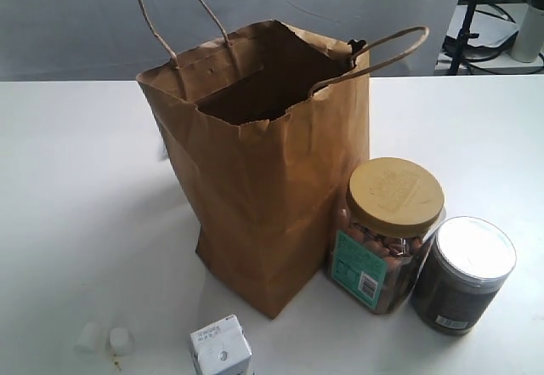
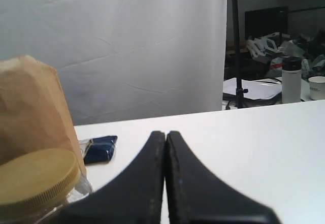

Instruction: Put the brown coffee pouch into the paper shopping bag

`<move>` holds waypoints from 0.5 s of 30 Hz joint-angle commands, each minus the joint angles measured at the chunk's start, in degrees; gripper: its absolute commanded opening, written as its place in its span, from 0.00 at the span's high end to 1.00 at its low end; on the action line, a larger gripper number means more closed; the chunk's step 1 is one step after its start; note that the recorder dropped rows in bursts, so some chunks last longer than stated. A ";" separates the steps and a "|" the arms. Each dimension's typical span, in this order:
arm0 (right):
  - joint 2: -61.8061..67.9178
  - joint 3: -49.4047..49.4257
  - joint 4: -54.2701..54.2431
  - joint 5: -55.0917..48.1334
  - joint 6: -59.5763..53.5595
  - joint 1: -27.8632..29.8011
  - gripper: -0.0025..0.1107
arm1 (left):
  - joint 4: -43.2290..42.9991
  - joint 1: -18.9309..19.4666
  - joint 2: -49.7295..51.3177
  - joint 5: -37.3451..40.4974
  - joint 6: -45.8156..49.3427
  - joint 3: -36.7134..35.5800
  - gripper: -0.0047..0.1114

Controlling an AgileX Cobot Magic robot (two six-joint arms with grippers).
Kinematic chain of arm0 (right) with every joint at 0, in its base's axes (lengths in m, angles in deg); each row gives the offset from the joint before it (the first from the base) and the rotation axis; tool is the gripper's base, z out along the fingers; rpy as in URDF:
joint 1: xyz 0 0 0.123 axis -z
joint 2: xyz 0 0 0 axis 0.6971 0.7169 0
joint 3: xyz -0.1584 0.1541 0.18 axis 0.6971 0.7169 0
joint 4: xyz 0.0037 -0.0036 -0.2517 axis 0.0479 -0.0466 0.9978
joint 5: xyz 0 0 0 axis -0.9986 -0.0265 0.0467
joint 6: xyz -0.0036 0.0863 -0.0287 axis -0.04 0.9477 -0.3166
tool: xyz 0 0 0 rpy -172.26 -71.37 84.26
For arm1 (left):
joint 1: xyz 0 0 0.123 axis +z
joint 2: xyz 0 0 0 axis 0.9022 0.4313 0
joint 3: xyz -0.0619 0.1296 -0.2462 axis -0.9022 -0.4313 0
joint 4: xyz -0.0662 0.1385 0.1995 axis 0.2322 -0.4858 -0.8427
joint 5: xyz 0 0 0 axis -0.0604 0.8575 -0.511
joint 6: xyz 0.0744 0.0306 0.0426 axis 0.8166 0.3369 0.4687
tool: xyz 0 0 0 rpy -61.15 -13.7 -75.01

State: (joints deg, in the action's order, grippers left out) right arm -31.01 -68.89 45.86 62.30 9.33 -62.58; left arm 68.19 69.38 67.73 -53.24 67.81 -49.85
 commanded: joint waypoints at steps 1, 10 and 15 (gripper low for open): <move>-0.36 1.44 -1.52 -0.26 -6.39 0.33 0.98 | -0.23 0.21 -0.20 -0.31 -0.21 -0.20 0.96; -0.36 1.44 -1.52 -1.00 -8.56 0.33 0.98 | -0.23 0.21 -0.20 -0.31 -0.21 -0.20 0.96; -0.36 1.44 -1.52 -1.22 -8.70 0.33 0.98 | -0.23 0.21 -0.20 -0.31 -0.21 -0.20 0.96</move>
State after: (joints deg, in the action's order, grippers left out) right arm -31.01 -67.66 44.76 61.57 1.27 -62.58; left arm 68.19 69.38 67.73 -53.24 67.81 -49.85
